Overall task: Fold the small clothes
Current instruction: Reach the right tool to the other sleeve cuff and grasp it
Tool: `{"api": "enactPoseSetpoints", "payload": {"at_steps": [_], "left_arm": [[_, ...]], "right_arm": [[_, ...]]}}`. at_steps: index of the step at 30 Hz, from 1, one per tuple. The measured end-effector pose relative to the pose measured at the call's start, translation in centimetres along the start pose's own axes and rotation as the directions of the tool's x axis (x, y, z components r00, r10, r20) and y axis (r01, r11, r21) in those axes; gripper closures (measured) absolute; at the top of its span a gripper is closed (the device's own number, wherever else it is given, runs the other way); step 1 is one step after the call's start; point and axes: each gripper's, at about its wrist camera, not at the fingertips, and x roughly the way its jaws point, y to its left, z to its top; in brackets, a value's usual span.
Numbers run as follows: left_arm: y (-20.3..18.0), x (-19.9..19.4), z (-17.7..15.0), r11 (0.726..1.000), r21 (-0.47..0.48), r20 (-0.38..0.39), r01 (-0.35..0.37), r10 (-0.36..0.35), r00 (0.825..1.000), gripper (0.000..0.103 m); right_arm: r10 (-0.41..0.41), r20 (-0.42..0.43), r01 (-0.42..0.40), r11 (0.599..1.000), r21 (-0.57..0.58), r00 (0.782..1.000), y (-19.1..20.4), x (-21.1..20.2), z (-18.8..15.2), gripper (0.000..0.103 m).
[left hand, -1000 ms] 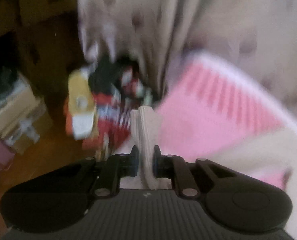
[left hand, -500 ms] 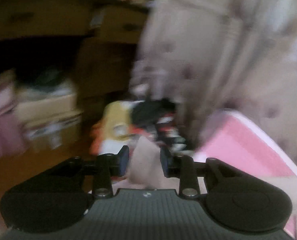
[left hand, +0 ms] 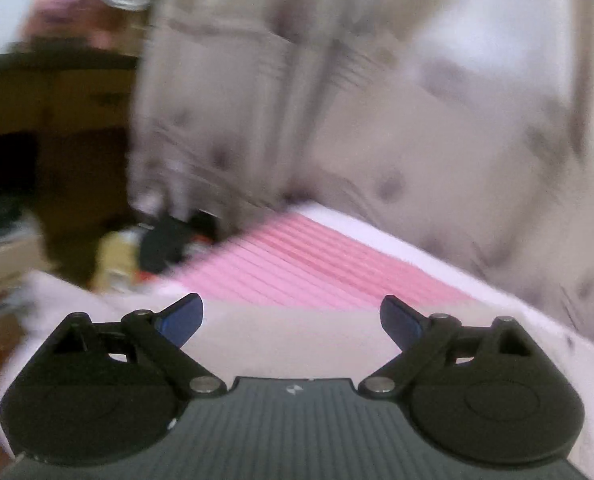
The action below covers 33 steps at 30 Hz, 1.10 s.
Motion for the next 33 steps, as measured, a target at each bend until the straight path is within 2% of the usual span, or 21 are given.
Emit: {"api": "enactPoseSetpoints", "payload": {"at_steps": [2, 5, 8, 10, 11, 12, 16, 19, 23, 25, 26, 27, 28, 31, 33], "left_arm": [[-3.2, 1.4, -2.1, 0.998, 0.024, -0.036, 0.05, -0.049, 0.998, 0.009], [-6.1, 3.6, -4.4, 0.997, 0.054, -0.041, 0.058, -0.056, 0.998, 0.009], [-6.8, 6.2, -5.0, 0.999, 0.011, -0.097, 0.036, -0.035, 0.995, 0.009], [-6.0, 6.4, -5.0, 0.999, -0.018, -0.086, 0.038, -0.04, 0.995, 0.005], [-5.8, 6.3, -5.0, 0.999, -0.034, -0.088, 0.031, -0.034, 0.995, 0.004], [-5.4, 6.3, -5.1, 0.998, -0.055, -0.095, 0.03, -0.035, 0.995, 0.004], [-5.4, 6.2, -4.7, 0.998, -0.055, -0.092, 0.024, -0.029, 0.995, 0.002], [-6.0, 6.8, -4.5, 1.0, -0.029, -0.099, 0.01, -0.013, 0.995, 0.002], [-6.1, 7.2, -4.1, 1.0, -0.028, -0.106, 0.006, -0.009, 0.994, 0.0], [-6.1, 7.2, -4.1, 1.0, -0.023, -0.109, 0.002, -0.005, 0.994, 0.0], [-6.2, 7.2, -4.1, 1.0, -0.02, -0.11, 0.0, -0.002, 0.994, 0.0], [-6.2, 7.2, -4.1, 1.0, -0.016, -0.111, -0.003, 0.001, 0.994, 0.0], [-6.3, 7.3, -4.1, 1.0, -0.013, -0.112, -0.006, 0.004, 0.994, 0.0], [-6.3, 7.4, -4.2, 1.0, -0.01, -0.115, -0.008, 0.006, 0.993, 0.0], [-6.2, 7.4, -4.2, 1.0, -0.014, -0.115, -0.006, 0.004, 0.993, 0.0]], "right_arm": [[-0.004, -0.001, 0.004, 0.998, 0.056, 1.0, -2.2, 1.5, 2.5, 0.003], [0.015, 0.04, -0.022, 0.984, 0.177, 0.999, -5.6, 3.7, 6.2, 0.003], [0.007, 0.082, -0.032, 0.953, 0.3, 0.997, -8.9, 6.1, 9.5, 0.008], [0.023, 0.078, -0.05, 0.929, 0.367, 0.997, -11.1, 8.1, 11.1, 0.009], [0.011, 0.074, -0.038, 0.923, 0.383, 0.997, -11.6, 9.1, 11.8, 0.015], [0.005, 0.088, -0.037, 0.926, 0.376, 0.996, -12.0, 9.9, 12.6, 0.022], [-0.008, 0.062, -0.017, 0.917, 0.398, 0.998, -12.9, 13.0, 15.4, 0.03], [-0.04, 0.014, 0.032, 0.933, 0.359, 0.999, -12.7, 15.1, 17.2, 0.031], [-0.054, 0.026, 0.042, 0.937, 0.345, 0.998, -12.6, 16.6, 17.9, 0.032], [-0.069, 0.033, 0.056, 0.952, 0.301, 0.997, -12.4, 17.1, 18.1, 0.034], [-0.089, 0.034, 0.077, 0.96, 0.268, 0.995, -11.8, 17.5, 18.3, 0.045], [-0.126, 0.03, 0.116, 0.967, 0.227, 0.992, -11.6, 17.8, 18.2, 0.073], [-0.161, 0.024, 0.153, 0.965, 0.214, 0.987, -11.7, 17.8, 18.4, 0.091], [-0.173, 0.044, 0.158, 0.959, 0.237, 0.984, -12.0, 17.1, 18.5, 0.096], [-0.121, 0.111, 0.094, 0.971, 0.221, 0.986, -10.8, 15.8, 18.5, 0.096]]}}
